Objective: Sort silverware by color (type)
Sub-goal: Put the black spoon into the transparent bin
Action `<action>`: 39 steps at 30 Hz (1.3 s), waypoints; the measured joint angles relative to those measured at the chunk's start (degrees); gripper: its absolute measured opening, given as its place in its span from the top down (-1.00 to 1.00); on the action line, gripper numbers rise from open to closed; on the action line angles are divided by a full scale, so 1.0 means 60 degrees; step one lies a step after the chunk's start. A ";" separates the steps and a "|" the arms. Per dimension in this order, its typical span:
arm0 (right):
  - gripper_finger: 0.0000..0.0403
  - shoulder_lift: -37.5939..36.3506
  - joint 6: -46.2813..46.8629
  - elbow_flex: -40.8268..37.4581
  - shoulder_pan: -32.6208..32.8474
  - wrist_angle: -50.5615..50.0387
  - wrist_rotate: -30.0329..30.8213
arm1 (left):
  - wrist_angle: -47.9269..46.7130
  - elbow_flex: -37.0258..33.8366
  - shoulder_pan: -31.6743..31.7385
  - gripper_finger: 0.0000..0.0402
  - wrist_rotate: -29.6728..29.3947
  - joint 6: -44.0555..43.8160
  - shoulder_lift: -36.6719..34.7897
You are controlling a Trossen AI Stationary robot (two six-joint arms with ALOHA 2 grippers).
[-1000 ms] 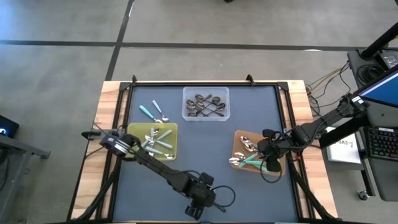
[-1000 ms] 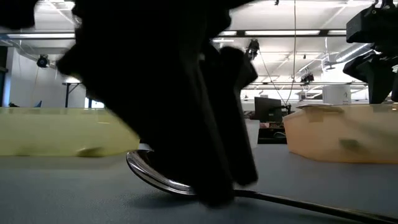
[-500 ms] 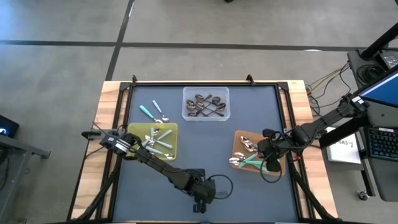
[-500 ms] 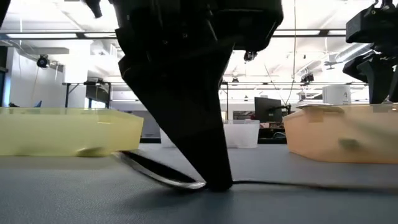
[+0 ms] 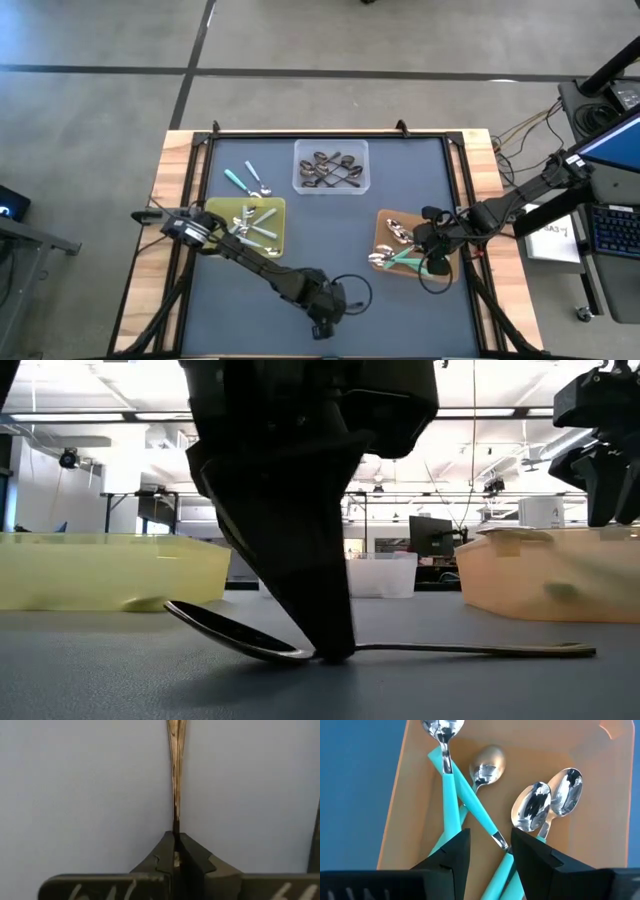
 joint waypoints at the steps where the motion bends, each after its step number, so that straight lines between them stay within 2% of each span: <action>1: 0.34 0.0001 0.0002 0.0000 0.0000 0.0022 0.0000 | -0.0079 0.0000 0.0000 1.00 -0.0105 0.0161 -0.0028; 14: 0.34 0.0001 -0.0094 -0.0004 -0.0004 0.0912 0.0211 | -0.1236 -0.0091 0.0431 0.99 -0.2257 0.0477 -0.1395; 18: 0.34 0.0012 -0.0124 -0.0004 -0.0005 0.1213 0.0453 | -0.1497 -0.0732 0.0866 1.00 -0.2467 0.0784 -0.2255; 22: 0.34 0.0058 -0.0032 -0.0004 -0.0004 0.1255 0.0710 | -0.0878 -0.1941 0.0974 1.00 -0.1676 0.0495 -0.3132; 26: 0.34 0.0060 0.0261 -0.0007 -0.0004 0.1251 0.1045 | 0.1125 -0.2957 0.0727 1.00 -0.0084 -0.0017 -0.3485; 29: 0.34 0.0060 0.0259 -0.0011 -0.0007 0.1257 0.1241 | 0.2131 -0.3315 0.0521 1.00 0.0364 -0.0693 -0.3473; 31: 0.34 0.0099 0.0259 -0.0015 -0.0015 0.1267 0.1264 | 0.2254 -0.3416 0.0445 0.97 0.0544 -0.1172 -0.3431; 35: 0.34 0.0208 0.0259 -0.0022 -0.0011 0.1259 0.1259 | 0.2365 -0.3475 0.0426 0.83 0.0945 -0.1363 -0.3243; 39: 0.34 0.0406 0.0262 -0.0022 -0.0011 0.1262 0.1257 | 0.2525 -0.3464 0.0441 0.61 0.1283 -0.0790 -0.3160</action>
